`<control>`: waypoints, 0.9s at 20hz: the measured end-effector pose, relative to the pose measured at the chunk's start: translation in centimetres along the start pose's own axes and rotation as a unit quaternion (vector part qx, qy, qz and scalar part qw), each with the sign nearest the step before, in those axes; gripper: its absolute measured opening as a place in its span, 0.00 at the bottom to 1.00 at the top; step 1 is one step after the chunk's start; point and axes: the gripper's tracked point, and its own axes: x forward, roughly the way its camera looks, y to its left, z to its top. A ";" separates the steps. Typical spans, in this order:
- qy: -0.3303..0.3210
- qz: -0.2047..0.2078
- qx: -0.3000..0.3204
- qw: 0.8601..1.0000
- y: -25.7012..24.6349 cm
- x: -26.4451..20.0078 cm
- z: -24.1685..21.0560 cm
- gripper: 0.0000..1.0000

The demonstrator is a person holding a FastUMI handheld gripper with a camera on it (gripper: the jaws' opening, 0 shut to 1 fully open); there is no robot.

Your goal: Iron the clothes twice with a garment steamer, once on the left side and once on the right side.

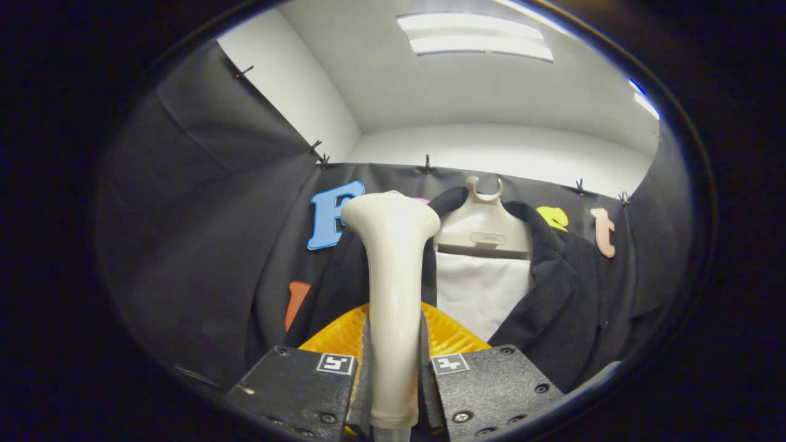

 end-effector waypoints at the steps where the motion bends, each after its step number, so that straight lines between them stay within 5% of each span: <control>1: 0.003 -0.002 0.002 1.000 -0.2 -0.4 -0.4 0.33; 18: 0.095 0.022 0.038 0.995 0.8 -7.2 -6.7 0.33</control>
